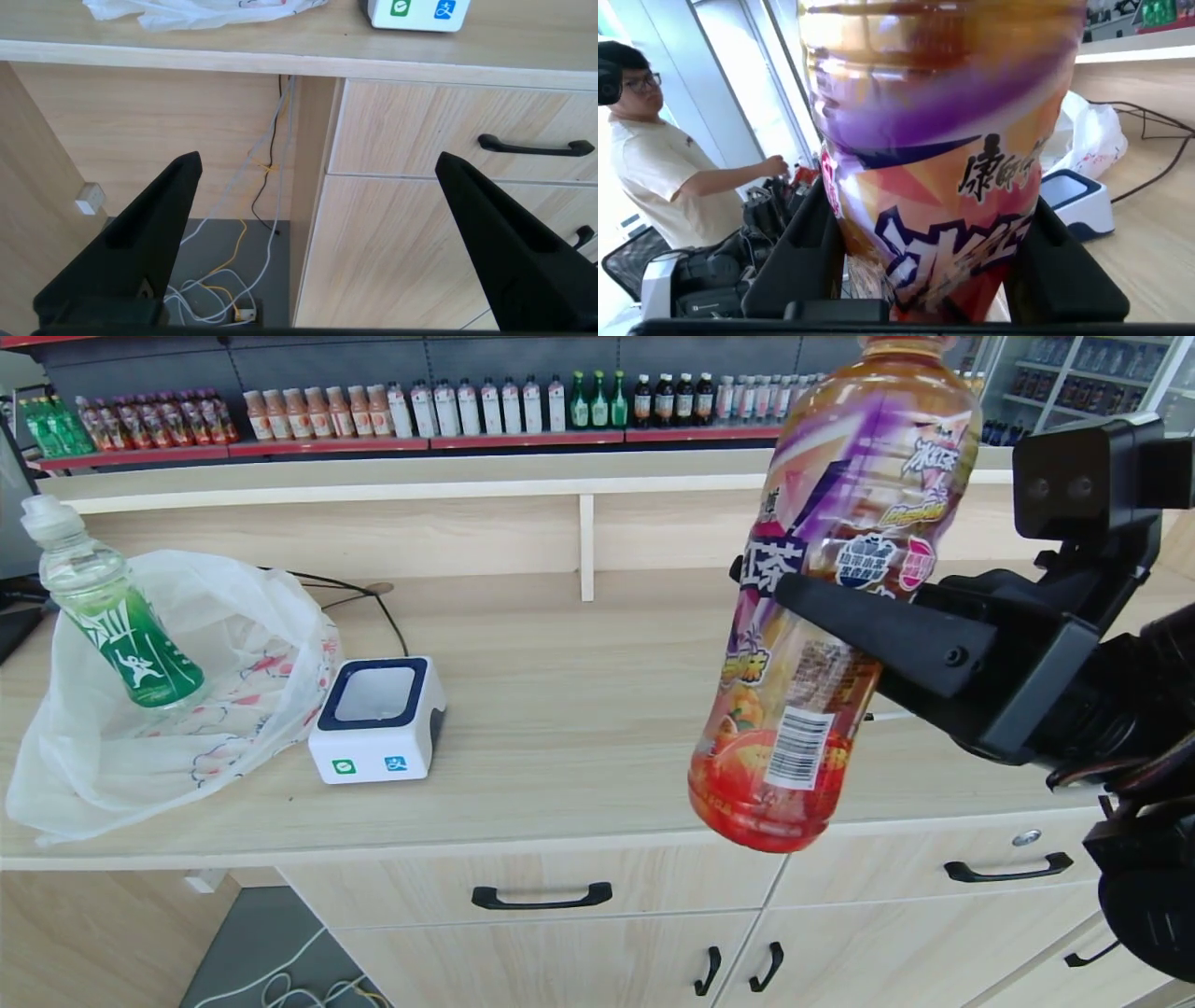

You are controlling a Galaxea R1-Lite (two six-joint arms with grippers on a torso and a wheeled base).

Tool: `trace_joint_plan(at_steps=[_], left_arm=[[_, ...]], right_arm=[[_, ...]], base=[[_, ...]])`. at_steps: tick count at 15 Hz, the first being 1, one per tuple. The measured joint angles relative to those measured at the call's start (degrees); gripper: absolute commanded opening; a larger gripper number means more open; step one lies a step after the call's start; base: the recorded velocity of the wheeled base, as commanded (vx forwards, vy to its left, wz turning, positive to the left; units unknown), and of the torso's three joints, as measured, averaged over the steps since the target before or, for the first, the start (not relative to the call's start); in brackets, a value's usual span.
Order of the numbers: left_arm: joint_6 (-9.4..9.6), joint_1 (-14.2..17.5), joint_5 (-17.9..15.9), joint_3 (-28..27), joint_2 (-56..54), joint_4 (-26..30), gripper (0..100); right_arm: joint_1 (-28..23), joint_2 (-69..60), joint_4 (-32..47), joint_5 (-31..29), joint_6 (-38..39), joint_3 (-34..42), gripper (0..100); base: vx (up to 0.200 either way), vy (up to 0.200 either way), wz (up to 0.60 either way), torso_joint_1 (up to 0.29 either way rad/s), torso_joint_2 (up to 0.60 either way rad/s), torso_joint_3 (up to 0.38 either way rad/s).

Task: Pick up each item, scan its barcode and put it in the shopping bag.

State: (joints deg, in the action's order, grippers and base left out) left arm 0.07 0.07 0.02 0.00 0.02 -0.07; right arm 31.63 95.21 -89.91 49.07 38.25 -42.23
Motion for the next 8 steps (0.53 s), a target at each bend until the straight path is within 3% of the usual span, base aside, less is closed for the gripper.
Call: trace_joint_plan(at_steps=[8], left_arm=[[0.02,0.0,0.0,0.0,0.0,0.0,100]], right_arm=[[1.9,4.2,0.0,1.4,1.5,-6.9,0]], base=[[0.000,0.000,0.00,0.000,0.00,0.000]])
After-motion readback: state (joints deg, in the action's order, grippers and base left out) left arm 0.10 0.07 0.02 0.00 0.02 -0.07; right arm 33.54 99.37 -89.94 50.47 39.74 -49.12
